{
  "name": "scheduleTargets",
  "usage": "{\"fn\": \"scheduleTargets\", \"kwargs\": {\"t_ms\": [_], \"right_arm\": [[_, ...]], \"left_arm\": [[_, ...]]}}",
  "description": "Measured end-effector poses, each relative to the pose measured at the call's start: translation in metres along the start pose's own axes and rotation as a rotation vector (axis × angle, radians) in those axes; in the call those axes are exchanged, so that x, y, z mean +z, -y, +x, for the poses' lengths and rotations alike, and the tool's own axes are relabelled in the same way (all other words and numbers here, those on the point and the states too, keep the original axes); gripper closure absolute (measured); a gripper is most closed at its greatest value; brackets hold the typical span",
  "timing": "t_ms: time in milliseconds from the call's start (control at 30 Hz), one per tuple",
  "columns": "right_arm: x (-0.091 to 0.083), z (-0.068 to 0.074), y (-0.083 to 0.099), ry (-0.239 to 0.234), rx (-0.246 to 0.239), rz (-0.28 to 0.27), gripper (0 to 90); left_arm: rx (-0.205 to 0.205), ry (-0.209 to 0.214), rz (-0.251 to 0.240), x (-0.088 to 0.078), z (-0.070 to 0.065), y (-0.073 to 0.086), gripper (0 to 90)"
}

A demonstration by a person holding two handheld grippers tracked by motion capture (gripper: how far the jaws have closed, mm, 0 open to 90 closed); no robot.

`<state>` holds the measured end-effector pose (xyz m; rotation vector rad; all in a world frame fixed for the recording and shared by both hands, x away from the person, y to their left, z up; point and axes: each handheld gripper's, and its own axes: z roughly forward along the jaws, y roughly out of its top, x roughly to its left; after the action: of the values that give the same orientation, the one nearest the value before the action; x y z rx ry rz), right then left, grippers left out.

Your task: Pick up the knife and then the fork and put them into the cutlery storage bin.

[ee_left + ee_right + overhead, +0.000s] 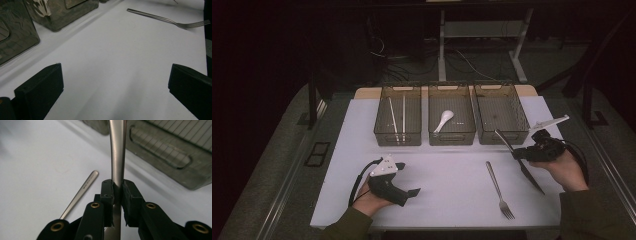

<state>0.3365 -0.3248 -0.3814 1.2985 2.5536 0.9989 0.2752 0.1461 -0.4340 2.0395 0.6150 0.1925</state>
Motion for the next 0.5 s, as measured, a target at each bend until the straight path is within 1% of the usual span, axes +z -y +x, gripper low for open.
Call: {"fn": "scheduleTargets", "kwargs": {"t_ms": [33,100,167,267,333,500], "right_arm": [[-0.001,0.000,0.000,0.000,0.004,-0.010,79.6],[-0.006,-0.001,0.000,0.000,0.016,-0.053,79.6],[-0.009,-0.001,-0.001,-0.005,0.019,-0.086,79.6],[-0.014,-0.001,-0.002,-0.007,0.030,-0.136,79.6],[-0.016,-0.002,-0.002,-0.015,0.038,-0.165,79.6],[-0.023,-0.003,-0.009,0.005,0.037,-0.199,79.6]], "left_arm": [[0.000,0.002,-0.002,0.000,0.000,0.000,0.0],[-0.001,0.002,-0.007,0.000,0.001,0.000,0.0],[0.000,0.004,-0.005,-0.001,0.002,0.001,0.0],[-0.004,0.006,-0.018,-0.001,0.002,0.001,0.0],[0.004,0.007,-0.023,-0.002,0.003,0.001,0.0],[0.006,0.012,-0.034,-0.003,0.005,0.002,0.0]]}}
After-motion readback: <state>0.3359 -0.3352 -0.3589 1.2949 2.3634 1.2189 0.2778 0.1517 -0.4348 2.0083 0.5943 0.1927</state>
